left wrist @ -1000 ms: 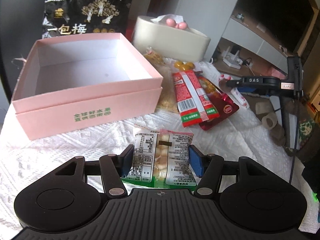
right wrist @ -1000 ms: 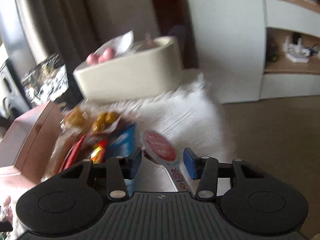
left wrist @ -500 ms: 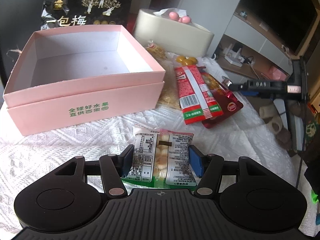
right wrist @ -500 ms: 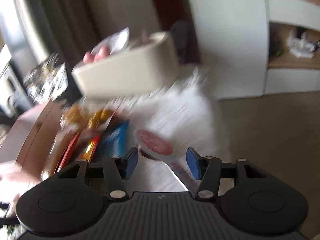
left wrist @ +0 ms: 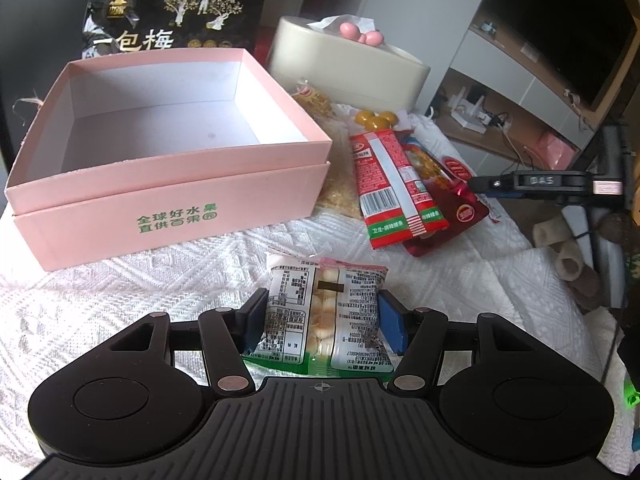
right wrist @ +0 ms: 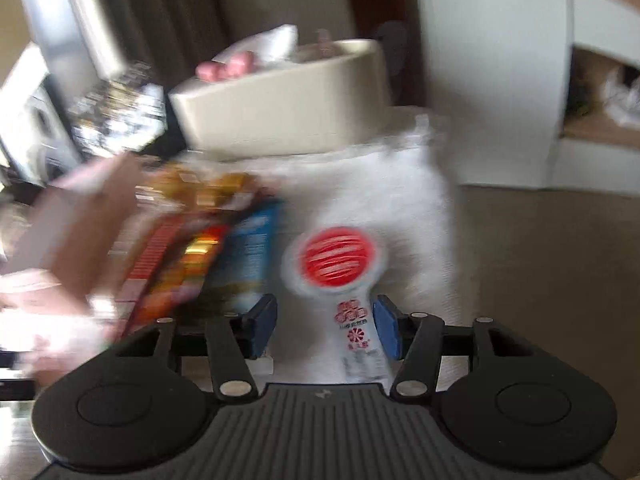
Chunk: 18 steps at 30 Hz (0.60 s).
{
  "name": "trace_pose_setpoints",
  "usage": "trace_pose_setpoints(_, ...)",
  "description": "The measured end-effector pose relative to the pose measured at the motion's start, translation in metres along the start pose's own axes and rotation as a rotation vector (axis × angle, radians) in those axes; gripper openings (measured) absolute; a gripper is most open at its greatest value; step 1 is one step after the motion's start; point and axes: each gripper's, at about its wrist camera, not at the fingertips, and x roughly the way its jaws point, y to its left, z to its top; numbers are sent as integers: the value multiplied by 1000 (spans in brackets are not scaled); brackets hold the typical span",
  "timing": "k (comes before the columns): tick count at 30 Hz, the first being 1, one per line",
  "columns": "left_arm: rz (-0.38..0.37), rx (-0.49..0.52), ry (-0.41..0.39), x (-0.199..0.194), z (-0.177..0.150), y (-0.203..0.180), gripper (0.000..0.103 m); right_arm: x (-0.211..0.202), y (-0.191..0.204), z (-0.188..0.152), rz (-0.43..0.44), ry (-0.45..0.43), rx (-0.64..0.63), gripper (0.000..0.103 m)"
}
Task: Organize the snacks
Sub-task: 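Hold the packet in the left tool while the right tool grasps the round red-lidded cup, then carry the packet and cup into the pink box and open both tools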
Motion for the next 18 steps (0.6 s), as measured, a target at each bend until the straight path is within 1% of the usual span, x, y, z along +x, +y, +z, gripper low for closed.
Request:
trace_pose_setpoints(2, 3, 1, -2, 1, 0, -1, 64, -9, 7, -1, -24, -36, -47, 53)
trace_pose_setpoints(3, 4, 0, -3, 1, 0, -1, 64, -10, 11, -1, -56, -52, -77, 53)
trace_pose_setpoints(5, 9, -2, -6, 2, 0, -1, 64, -6, 17, -3, -151, -75, -140, 53)
trace_pose_setpoints(7, 12, 0, -7, 2, -1, -2, 64, 4, 20, -4, -206, -75, -206, 53)
trace_pose_setpoints(8, 13, 1, -6, 1, -1, -2, 64, 8, 20, -3, -213, -72, -226, 54)
trace_pose_setpoints(10, 13, 1, -3, 1, -1, -2, 64, 12, 19, -2, -192, -84, -238, 64)
trace_pose_setpoints(15, 15, 1, -3, 2, -1, -2, 64, 29, 20, 6, -147, -53, -274, 66)
trace_pose_setpoints(16, 15, 1, -4, 2, -1, -2, 64, 33, 21, 6, -144, -37, -284, 67)
trace_pose_setpoints(18, 15, 0, -6, 3, -2, -2, 64, 35, 22, 7, -144, -41, -287, 67)
